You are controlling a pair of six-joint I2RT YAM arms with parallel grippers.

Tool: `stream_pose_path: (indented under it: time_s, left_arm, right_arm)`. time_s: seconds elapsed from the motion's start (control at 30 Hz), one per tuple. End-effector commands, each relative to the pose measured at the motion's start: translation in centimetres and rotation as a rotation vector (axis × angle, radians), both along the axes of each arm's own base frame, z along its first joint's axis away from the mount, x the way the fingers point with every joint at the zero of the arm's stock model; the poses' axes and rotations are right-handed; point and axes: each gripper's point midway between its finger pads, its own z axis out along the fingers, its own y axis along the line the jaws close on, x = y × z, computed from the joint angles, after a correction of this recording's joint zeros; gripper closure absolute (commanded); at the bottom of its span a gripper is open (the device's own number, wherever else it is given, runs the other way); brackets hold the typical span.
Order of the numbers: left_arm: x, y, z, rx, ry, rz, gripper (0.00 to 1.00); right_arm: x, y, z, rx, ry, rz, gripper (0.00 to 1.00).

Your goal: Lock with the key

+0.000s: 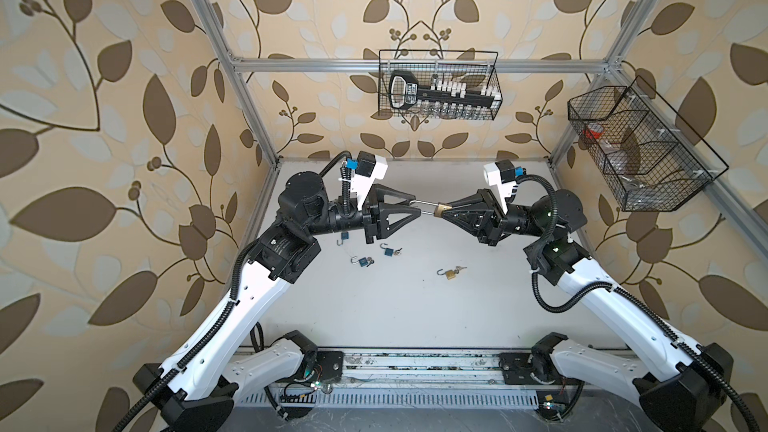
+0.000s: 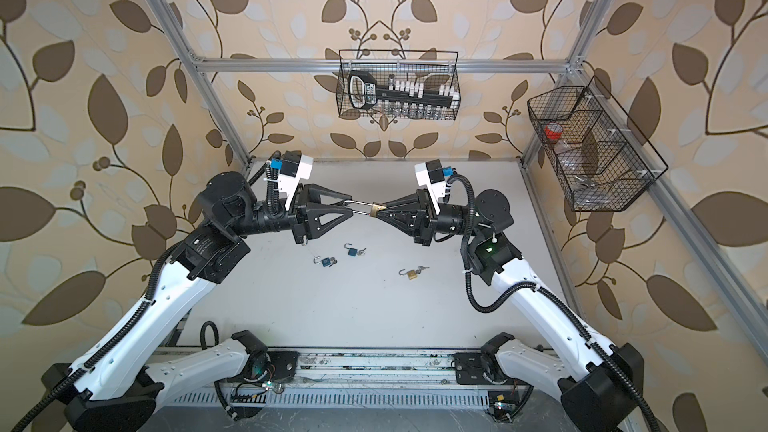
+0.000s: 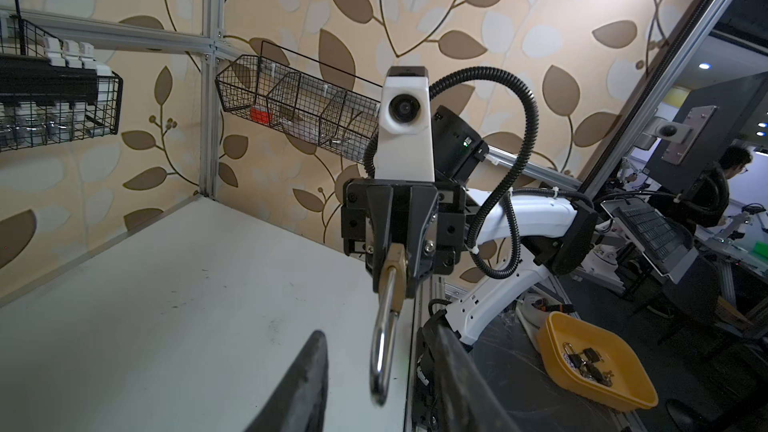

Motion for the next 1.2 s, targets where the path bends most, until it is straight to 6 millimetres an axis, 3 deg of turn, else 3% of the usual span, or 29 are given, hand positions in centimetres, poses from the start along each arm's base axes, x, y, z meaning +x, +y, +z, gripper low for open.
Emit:
stream_pose_path:
  time_s: [0.0, 0.17, 0.3, 0.67, 1.0, 1.17]
  left_arm:
    - [-1.09, 0.35, 2.20, -0.032, -0.075, -0.012, 0.65]
    - [-1.87, 0.45, 2.74, -0.051, -0.093, -0.042, 0.67]
    - [-1.94, 0.44, 2.59, -0.047, -0.090, -0.047, 0.75]
    - [-1.76, 0.12, 2.15, -0.041, -0.071, -0.065, 0.75]
    - [-1.84, -0.02, 1.91, -0.035, -0.068, -0.080, 1.00]
    - [-1.97, 0.06, 1.78, -0.028, -0.076, -0.079, 1.00]
  right_arm:
    - [-1.57, -0.49, 2.16, 0.020, -0.083, 0.022, 1.00]
    - [-1.37, -0.46, 1.67, 0.000, -0.078, 0.007, 1.00]
    - [-1.65, -0.58, 1.85, 0.004, -0.085, 0.007, 1.00]
    - [-1.90, -0.78, 2.13, 0.012, -0.100, 0.003, 1.00]
    - [-1.68, -0.59, 1.73, 0.004, -0.086, 0.009, 1.00]
    - [-1.55, -0.50, 1.77, 0.004, -0.075, 0.012, 1.00]
